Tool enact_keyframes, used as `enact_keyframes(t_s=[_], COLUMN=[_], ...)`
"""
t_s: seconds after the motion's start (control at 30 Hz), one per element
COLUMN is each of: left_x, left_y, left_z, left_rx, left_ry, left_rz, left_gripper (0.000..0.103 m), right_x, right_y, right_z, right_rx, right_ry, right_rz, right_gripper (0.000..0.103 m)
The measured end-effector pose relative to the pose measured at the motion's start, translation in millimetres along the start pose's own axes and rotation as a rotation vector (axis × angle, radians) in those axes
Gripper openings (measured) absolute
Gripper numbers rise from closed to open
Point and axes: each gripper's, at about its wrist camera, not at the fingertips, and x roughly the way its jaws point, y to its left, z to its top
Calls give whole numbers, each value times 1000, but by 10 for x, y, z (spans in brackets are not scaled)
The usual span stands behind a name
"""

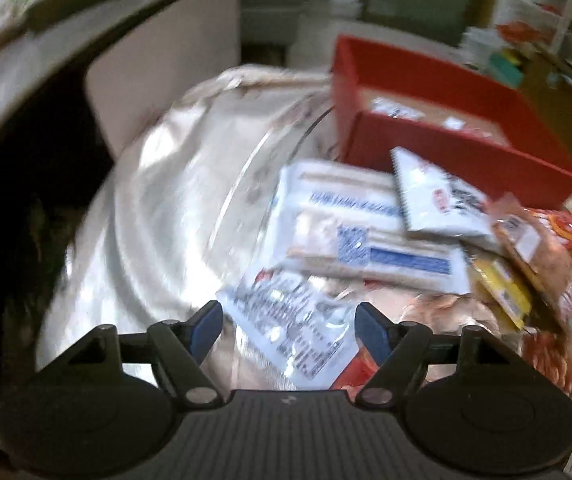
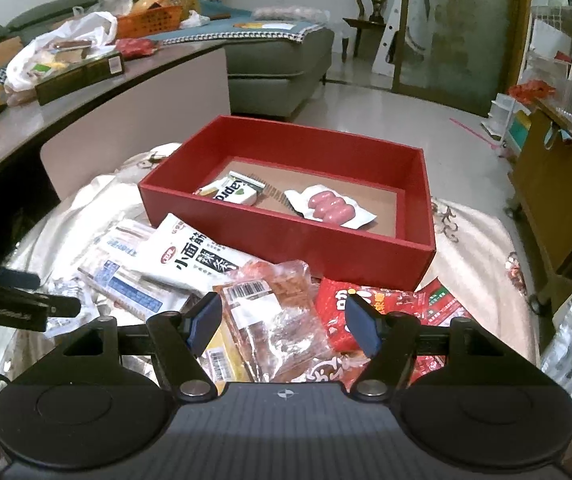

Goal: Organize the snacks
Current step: 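Grasp the clear sauce sachet on the table with the left gripper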

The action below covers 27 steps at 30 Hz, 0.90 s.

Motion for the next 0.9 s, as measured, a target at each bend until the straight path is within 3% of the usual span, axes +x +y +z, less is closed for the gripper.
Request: enact_keyframes(t_s=[0.13, 0.27, 0.37, 0.43, 0.57, 0.73, 0.9], left_x=[119, 155, 89, 24, -149, -267, -107], left_y=[-90, -122, -113, -124, -275, -102, 52], left_z=[-31, -48, -149, -211, -470, -389, -174], left_rx=[-36, -91, -55, -21, 145, -66, -434], left_ry=[-1, -33, -46, -29, 9, -23, -18], left_rz=[50, 76, 61, 46, 20, 15, 110], left_gripper=[75, 74, 66, 52, 47, 49, 66], right_x=[-6, -34, -61, -85, -150, -243, -347], right_y=[-31, -75, -103, -103, -45, -7, -51], right_z=[-13, -27, -32, -29, -34, -5, 45], right_rx=[0, 3, -3, -3, -23, -20, 1], right_ry=[-2, -3, -3, -6, -12, -36, -68], right_rz=[7, 11, 18, 25, 56, 73, 95], right_gripper=[75, 75, 75, 74, 74, 74, 75])
